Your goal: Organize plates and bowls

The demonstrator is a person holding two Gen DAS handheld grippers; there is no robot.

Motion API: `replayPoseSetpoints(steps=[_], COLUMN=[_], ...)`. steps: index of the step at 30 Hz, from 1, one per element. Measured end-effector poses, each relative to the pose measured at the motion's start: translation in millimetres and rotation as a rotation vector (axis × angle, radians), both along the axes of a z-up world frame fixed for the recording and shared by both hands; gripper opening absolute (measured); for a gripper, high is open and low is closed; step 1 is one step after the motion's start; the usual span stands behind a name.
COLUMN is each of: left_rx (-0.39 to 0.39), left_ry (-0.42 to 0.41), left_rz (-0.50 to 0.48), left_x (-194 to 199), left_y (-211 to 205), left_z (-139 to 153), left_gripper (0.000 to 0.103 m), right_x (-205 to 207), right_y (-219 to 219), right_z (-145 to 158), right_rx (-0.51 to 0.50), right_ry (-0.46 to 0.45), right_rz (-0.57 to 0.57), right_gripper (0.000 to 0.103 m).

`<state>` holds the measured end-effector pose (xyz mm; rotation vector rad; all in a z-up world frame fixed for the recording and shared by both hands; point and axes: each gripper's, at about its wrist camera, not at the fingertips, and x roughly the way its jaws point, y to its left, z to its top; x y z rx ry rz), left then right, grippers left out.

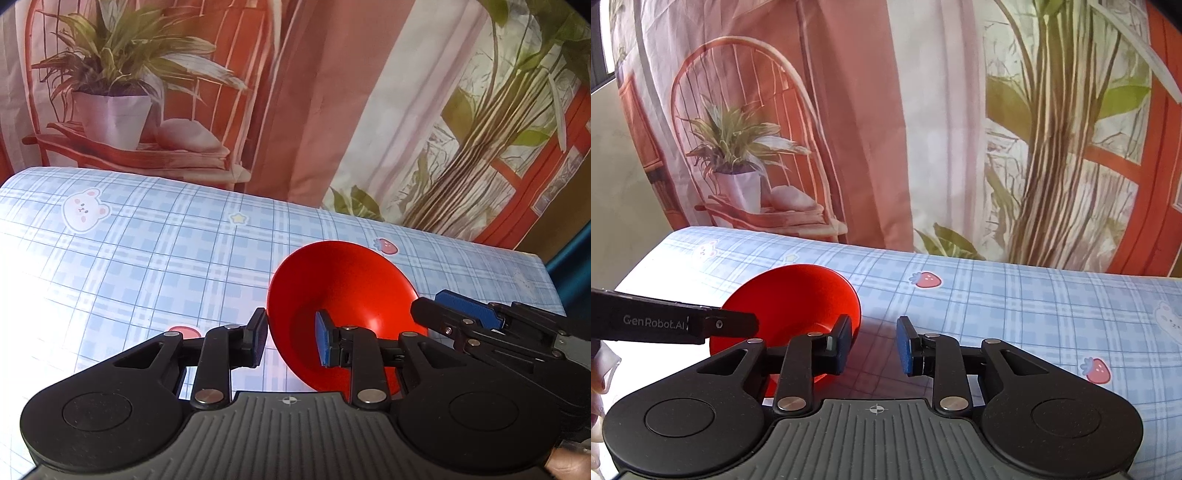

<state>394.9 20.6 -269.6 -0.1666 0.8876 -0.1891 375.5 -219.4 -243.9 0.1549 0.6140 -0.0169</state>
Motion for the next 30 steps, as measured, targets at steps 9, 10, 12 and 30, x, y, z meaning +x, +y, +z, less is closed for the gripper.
replayPoseSetpoints(steps=[9,10,12,30], left_rx=[0.015,0.016,0.013,0.038], left_ry=[-0.007,-0.012,-0.022,-0.131], left_rz=[-0.025,-0.027,-0.030,-0.073], left_x=[-1,-1,-3,-38], left_y=[0,0,-2,-16], left_z=[-4,-3,-1,47], left_gripper=[0.015,0.015,0.015,0.015], right_x=[4,3,2,-35], right_y=[8,8,7,2], right_z=[-7,-7,-6,40], right_rx=[0.006,0.002,0.003,0.004], right_ry=[0.012,0.008,0.002,-0.084], right_rz=[0.024,0.025,0.022,-0.009], right_gripper=[0.013,0.013,0.013,0.013])
